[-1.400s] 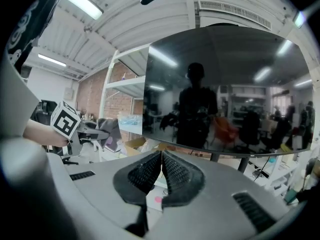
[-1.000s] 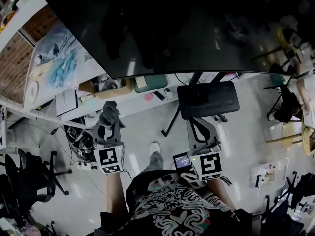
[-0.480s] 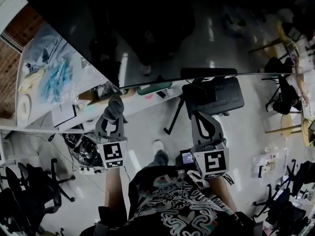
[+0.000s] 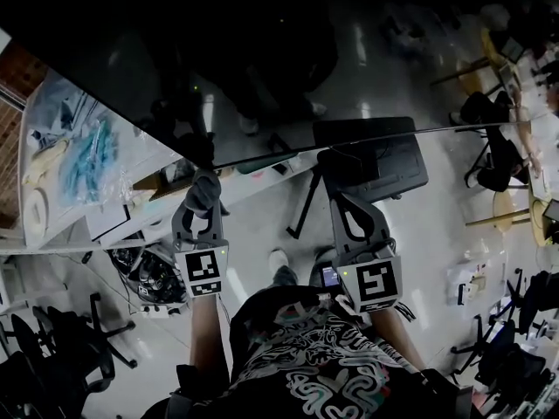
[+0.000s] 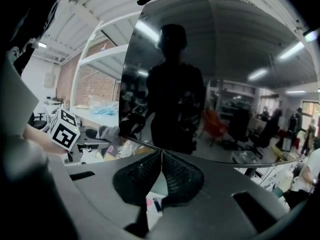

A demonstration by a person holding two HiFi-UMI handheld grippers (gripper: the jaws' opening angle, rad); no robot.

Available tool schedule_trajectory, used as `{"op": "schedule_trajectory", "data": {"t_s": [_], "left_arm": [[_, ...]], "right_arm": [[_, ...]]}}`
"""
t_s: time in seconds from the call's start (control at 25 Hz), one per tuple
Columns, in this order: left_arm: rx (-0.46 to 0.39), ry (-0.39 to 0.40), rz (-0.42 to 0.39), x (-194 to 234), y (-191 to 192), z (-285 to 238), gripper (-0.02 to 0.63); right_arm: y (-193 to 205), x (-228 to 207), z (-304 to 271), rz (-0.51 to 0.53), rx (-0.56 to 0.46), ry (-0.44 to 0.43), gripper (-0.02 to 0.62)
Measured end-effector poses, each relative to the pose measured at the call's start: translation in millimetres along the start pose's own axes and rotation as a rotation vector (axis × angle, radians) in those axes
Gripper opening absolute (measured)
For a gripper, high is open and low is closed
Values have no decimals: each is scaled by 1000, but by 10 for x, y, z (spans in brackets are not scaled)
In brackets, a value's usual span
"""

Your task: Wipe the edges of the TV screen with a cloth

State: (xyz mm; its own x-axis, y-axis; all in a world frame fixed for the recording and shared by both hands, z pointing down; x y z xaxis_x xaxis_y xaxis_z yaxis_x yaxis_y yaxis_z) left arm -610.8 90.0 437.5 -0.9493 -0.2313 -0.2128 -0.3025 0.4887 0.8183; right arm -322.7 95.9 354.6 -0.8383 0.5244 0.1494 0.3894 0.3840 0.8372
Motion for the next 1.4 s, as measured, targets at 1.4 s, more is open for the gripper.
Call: {"op": "schedule_trajectory", "data": {"t_s": [1.4], "left_arm": [[-4,79,16,-59,-258,-149,120]], "right_arm": [[103,26,-6,-20,43,2,29]]}}
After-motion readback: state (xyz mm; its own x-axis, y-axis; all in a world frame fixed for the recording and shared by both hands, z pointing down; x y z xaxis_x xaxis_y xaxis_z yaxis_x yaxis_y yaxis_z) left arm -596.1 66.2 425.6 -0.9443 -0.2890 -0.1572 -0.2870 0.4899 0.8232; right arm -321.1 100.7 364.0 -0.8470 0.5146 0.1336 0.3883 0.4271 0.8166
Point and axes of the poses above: the fingertips, and each gripper's own axes: z backward along the fingers, x to its left, y out of its underside, the point moved 10 cm from there along z, backward along the fingers, and after that the axes turned 13 degrees about x, right-handed, at the moved point
